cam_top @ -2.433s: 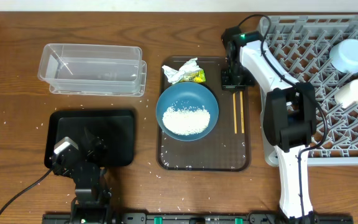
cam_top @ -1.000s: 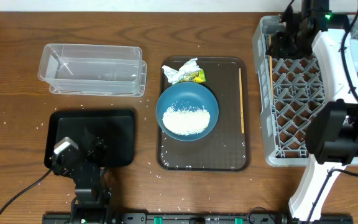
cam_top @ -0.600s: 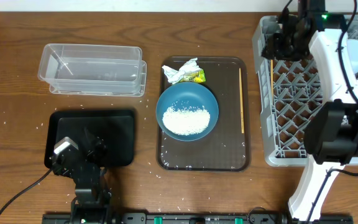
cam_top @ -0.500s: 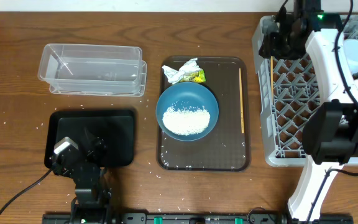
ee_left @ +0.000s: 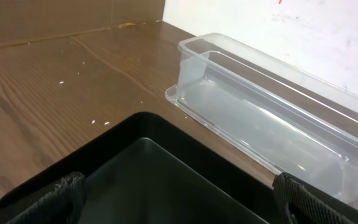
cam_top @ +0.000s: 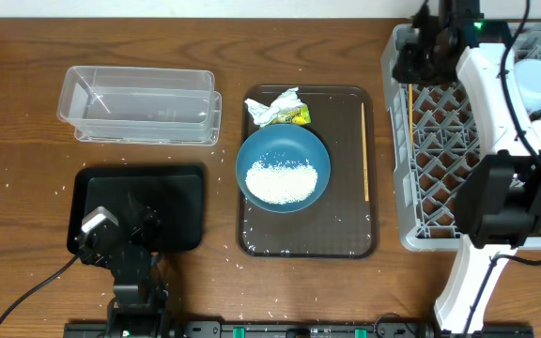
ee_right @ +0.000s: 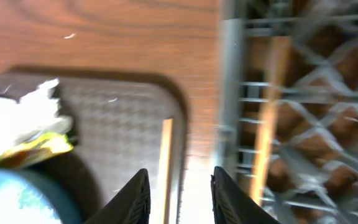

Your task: Sort waste into correct bins and load items into the dishwasher rack

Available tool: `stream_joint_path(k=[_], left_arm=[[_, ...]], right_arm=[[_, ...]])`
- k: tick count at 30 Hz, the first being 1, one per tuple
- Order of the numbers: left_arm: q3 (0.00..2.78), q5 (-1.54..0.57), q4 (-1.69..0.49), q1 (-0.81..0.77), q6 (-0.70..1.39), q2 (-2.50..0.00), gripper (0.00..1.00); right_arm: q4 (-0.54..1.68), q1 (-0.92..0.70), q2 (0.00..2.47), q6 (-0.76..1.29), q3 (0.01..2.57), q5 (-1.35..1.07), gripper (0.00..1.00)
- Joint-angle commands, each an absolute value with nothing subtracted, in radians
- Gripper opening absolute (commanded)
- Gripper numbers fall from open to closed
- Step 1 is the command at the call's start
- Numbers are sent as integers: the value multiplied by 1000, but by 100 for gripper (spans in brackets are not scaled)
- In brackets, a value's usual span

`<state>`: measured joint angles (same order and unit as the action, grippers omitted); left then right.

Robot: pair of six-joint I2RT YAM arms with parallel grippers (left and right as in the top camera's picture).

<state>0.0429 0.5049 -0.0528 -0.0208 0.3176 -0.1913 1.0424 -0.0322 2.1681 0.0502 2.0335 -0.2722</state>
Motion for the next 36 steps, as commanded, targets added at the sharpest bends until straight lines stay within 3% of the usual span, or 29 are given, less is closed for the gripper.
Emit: stream_joint_path(k=[1,5,8,20,31,33,36], left_arm=[[23,521,-82,-17,316,-194,98],[23,521,-82,-17,316,-194,98],[23,521,-82,-17,316,-194,98],[24,521,-82,-17,316,-194,98],[24,521,-82,-17,316,-194,98],[23,521,-82,-17,316,-194,98],[23,521,-82,-17,316,-194,98]], right_arm=[[1061,-105,2162,-6,2045,-298,35],[1093,-178,2162,90,2012,-77,52],[1090,-218,2162,164,1953,1,53],[928,-270,2162,233,1671,-9,51],[891,-270,2162,247,1575,-16,50],[884,-270,2162,251,1560,-16,47],[881,-270,2162,263,1544,-15,34]])
